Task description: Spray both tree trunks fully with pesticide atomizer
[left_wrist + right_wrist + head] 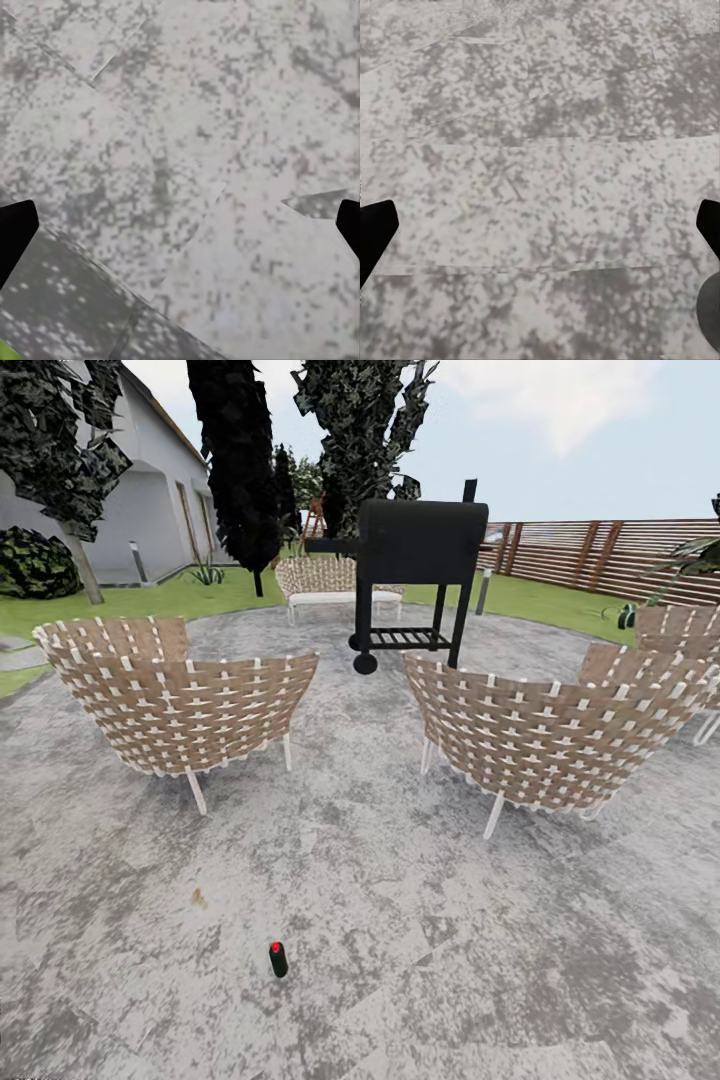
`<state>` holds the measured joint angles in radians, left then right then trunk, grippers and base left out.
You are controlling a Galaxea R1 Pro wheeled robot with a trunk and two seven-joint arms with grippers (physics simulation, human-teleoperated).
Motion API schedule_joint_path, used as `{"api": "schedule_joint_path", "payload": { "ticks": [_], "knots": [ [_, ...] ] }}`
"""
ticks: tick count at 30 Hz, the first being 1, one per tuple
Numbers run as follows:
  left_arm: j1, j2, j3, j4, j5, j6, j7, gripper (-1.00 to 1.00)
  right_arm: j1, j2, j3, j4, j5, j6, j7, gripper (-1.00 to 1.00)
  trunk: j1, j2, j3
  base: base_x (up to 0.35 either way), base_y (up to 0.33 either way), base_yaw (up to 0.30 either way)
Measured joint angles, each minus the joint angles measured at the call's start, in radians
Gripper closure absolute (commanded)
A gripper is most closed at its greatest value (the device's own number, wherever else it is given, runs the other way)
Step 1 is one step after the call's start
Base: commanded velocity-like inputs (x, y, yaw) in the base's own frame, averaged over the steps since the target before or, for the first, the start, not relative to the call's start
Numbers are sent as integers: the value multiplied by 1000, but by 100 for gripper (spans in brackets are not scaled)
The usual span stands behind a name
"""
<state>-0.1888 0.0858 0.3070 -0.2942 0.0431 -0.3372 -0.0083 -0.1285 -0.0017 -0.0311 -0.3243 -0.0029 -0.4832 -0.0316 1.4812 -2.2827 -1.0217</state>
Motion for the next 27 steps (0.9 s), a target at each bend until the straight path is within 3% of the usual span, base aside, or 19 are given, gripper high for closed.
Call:
{"api": "schedule_joint_path", "payload": {
  "ticks": [16,18,22,24,27],
  "knots": [
    [-1,-3,-7,-5,-8,1,0,-100,0,0,-1,-7,0,0,-1,-100,0,0,0,10,-4,15],
    [-15,-5,-7,-20,-10,6,-1,-100,-6,-4,-2,-145,31,5,2,-100,0,0,0,0,0,0],
    [-63,-3,-8,-47,-11,13,-2,-100,-36,-6,0,-251,92,38,2,-100,0,0,0,0,0,0],
    [-120,-2,-10,-56,-13,18,-3,-100,-92,-1,0,-300,149,126,2,-100,0,0,0,0,0,0],
    [-176,-2,-14,-60,-14,21,-3,-100,-169,5,0,-321,182,228,2,-100,0,0,0,0,0,0]
  ]
}}
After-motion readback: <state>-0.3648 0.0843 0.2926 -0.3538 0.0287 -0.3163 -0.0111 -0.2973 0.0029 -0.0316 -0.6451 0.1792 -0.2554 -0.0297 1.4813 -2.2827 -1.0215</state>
